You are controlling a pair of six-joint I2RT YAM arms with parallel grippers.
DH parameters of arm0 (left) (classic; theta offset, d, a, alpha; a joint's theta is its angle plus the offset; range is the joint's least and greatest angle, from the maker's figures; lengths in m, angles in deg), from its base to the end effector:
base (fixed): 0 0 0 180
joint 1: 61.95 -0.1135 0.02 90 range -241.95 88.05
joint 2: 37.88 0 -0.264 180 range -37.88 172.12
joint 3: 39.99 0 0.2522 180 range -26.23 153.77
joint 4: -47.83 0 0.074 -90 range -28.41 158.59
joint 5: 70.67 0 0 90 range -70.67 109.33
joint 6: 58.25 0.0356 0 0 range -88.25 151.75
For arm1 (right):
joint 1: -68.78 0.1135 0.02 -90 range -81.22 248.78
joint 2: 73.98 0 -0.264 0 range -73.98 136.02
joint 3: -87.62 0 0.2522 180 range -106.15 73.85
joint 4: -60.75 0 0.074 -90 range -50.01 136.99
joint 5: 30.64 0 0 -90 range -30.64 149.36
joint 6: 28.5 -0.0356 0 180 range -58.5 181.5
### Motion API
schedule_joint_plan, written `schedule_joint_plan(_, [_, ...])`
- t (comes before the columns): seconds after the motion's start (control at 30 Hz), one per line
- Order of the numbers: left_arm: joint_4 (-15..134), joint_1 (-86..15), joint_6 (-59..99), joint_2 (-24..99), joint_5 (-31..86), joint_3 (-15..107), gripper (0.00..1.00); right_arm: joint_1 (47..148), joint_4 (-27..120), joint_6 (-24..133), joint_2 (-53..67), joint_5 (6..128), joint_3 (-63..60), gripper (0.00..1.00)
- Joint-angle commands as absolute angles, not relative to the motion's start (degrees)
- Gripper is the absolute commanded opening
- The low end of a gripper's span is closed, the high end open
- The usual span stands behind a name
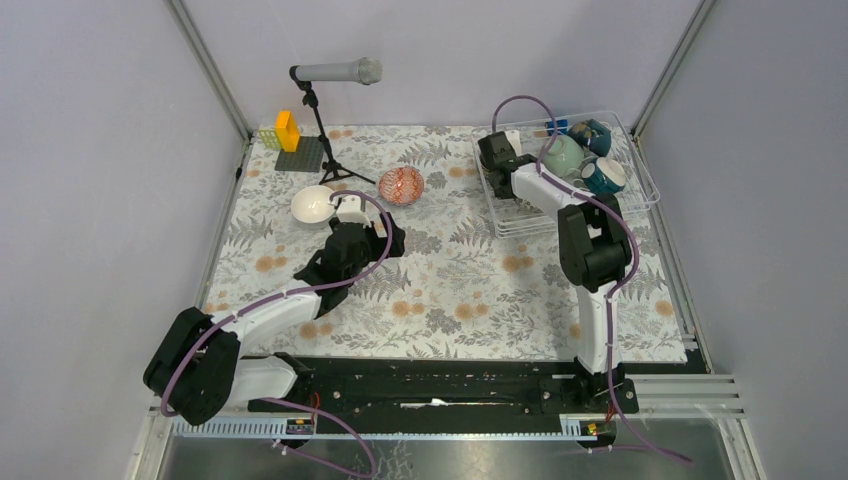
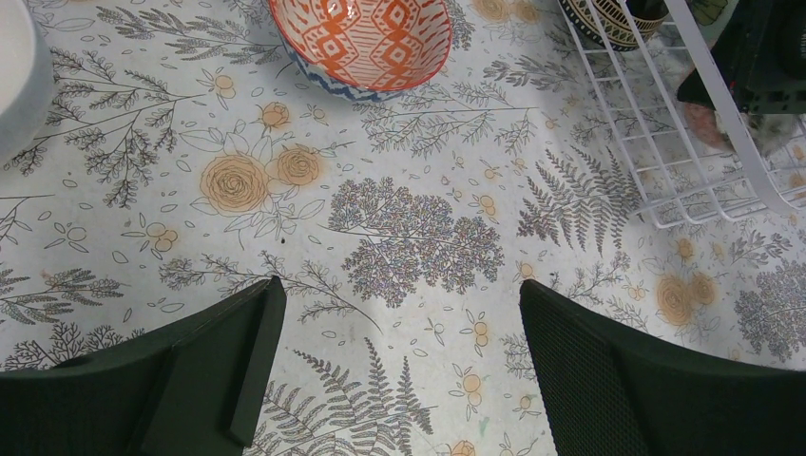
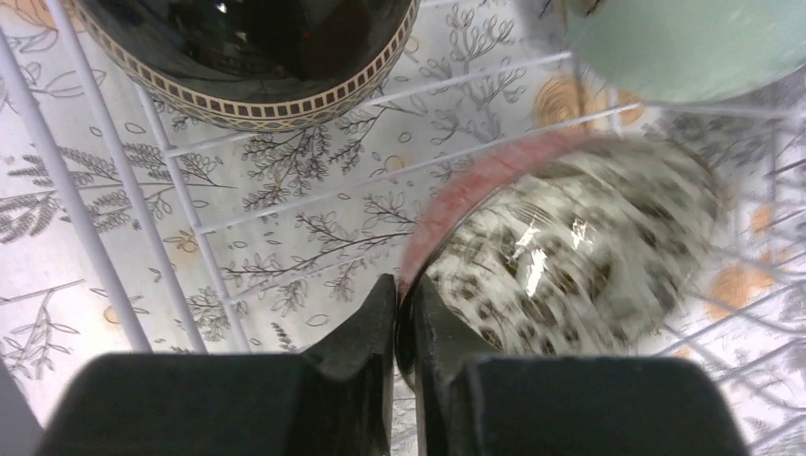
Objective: Unload the bowls from the dish rack
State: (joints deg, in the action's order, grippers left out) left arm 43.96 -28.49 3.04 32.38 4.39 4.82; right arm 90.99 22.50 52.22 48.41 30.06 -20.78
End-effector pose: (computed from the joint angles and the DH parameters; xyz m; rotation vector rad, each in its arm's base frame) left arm 0.2214 -0.1353 0.2137 -0.0931 1.9606 -0.4667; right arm 0.4421 0.1617 0.1924 -0.0559 2.3616 -0.3736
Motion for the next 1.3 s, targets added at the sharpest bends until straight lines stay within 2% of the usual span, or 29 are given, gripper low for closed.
schedule_joint_plan(0.0, [41.64, -28.40, 3.82, 32.29, 4.77, 6.73, 0.99, 90.83, 20.70, 52.06, 43.10, 30.84, -22.15, 0.07])
schedule_joint_plan(0.2, [41.61, -28.40, 3.72, 32.34, 4.80, 6.70, 0.99, 91.56, 20.18, 53.59, 34.72, 25.04, -20.12, 0.00])
schedule_joint_plan(0.4, [41.83, -28.42, 3.65, 32.11, 4.31, 6.70, 0.99, 95.39, 21.99, 57.94, 26.73, 25.08, -18.15, 0.00])
schedule_joint_plan(0.5, [42.90, -28.37, 2.89, 31.37, 1.91, 6.73, 0.99, 96.91, 26.05, 60.93, 22.53, 34.49, -15.53, 0.00])
schedule_joint_plan(0.73, [46.75, -28.41, -1.69, 28.69, -8.31, 6.82, 0.99, 97.36, 42.15, 62.09, 15.07, 66.06, -5.22, 0.00])
schedule_joint_plan(0.83, [50.28, -28.38, -6.56, 27.34, -16.33, 6.87, 0.99, 97.80, 45.04, 61.85, 16.77, 73.00, -6.02, 0.00])
schedule_joint_plan(0.97, [53.43, -28.38, -11.54, 25.25, -23.81, 6.28, 0.99, 100.47, 41.67, 63.17, 22.74, 77.70, -11.99, 0.00])
schedule_joint_plan(1.27, [50.50, -28.44, -8.07, 24.44, -20.31, 5.19, 0.99, 107.40, 36.05, 72.99, 38.25, 69.54, -26.93, 0.00])
